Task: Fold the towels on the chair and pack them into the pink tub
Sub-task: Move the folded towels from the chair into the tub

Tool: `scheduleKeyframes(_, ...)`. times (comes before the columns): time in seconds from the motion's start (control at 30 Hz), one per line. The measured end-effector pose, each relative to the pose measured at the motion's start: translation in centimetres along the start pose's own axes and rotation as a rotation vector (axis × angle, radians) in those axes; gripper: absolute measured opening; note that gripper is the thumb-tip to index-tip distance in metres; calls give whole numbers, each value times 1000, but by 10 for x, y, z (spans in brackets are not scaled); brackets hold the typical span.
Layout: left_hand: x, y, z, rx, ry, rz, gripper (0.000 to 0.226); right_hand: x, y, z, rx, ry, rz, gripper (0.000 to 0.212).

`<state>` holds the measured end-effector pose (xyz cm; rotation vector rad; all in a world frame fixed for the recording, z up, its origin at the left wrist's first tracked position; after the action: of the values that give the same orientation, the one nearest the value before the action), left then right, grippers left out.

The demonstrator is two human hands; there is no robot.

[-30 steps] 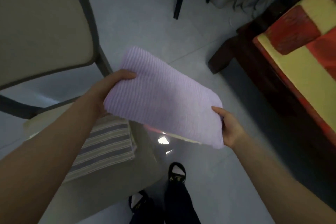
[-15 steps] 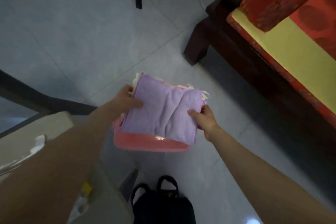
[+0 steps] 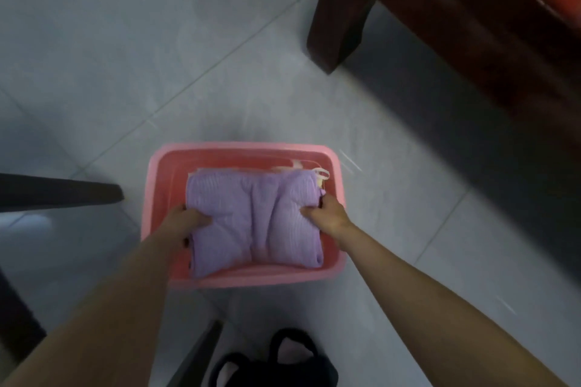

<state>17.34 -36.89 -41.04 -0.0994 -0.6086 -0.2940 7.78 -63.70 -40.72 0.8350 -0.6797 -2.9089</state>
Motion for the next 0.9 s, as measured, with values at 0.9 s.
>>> scheduleKeyframes(0.9,-64,12,-82,44,-728,-1833,90,48,-79,-48,-42,632,1281,101)
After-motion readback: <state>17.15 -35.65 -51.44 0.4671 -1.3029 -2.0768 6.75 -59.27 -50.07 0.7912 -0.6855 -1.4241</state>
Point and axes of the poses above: each hand's wrist, its own z-axis away from the middle knuckle, its own y-axis out of the back of the hand, x = y × z, the point moved 4 cm from there along -z, towards the middle knuckle
